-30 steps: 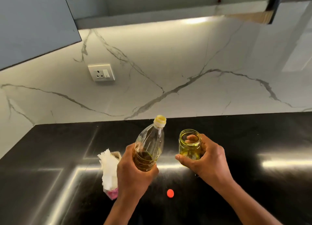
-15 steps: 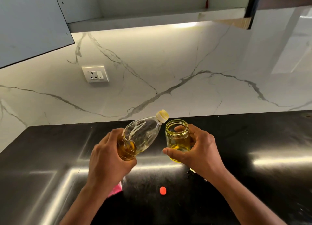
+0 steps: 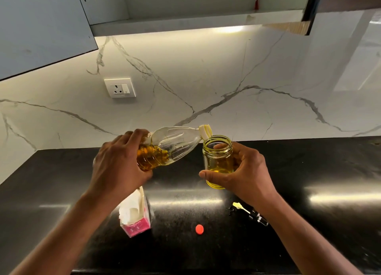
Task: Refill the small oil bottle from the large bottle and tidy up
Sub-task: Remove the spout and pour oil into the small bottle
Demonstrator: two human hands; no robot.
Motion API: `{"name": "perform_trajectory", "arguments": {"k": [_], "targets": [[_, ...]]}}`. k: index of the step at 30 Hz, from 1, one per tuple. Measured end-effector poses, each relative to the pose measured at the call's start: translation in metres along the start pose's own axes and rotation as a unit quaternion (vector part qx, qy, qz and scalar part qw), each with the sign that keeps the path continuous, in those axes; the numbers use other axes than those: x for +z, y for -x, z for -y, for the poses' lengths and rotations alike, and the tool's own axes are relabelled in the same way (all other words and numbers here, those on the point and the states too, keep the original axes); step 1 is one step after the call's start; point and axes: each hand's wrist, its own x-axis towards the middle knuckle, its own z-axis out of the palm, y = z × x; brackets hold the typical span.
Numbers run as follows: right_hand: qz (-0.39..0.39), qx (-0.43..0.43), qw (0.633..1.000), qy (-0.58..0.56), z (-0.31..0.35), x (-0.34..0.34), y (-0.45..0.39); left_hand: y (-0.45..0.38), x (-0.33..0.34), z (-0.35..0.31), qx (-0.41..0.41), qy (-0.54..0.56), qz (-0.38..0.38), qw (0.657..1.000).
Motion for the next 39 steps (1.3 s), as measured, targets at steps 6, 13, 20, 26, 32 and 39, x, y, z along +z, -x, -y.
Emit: {"name": "perform_trajectory", "arguments": {"k": [6,13,20,26,32,39], "targets": [[-0.013,-0.008,1.000,0.018,0.009,-0.002,-0.004,-0.013,-0.009,0.005,0.023,-0.009,-0.018,1.000],[-0.017,-0.018,1.000,0.011,0.017,-0.004,-0.007,-0.024,-0.018,0.006,0.057,-0.024,-0.042,0.997],[-0.022,-0.023,0.999,0.000,0.022,-0.004,-0.008,-0.031,-0.025,0.007,0.068,-0.035,-0.045,0.996],[-0.024,-0.023,0.999,-0.003,0.027,-0.007,-0.009,-0.034,-0.027,0.009,0.072,-0.037,-0.049,0.996],[-0.022,-0.026,0.999,0.014,0.026,-0.008,-0.009,-0.036,-0.034,0.008,0.079,-0.061,-0.056,0.994],[-0.018,-0.030,0.999,0.008,0.026,-0.010,-0.007,-0.043,-0.043,0.006,0.099,-0.081,-0.073,0.989]]}}
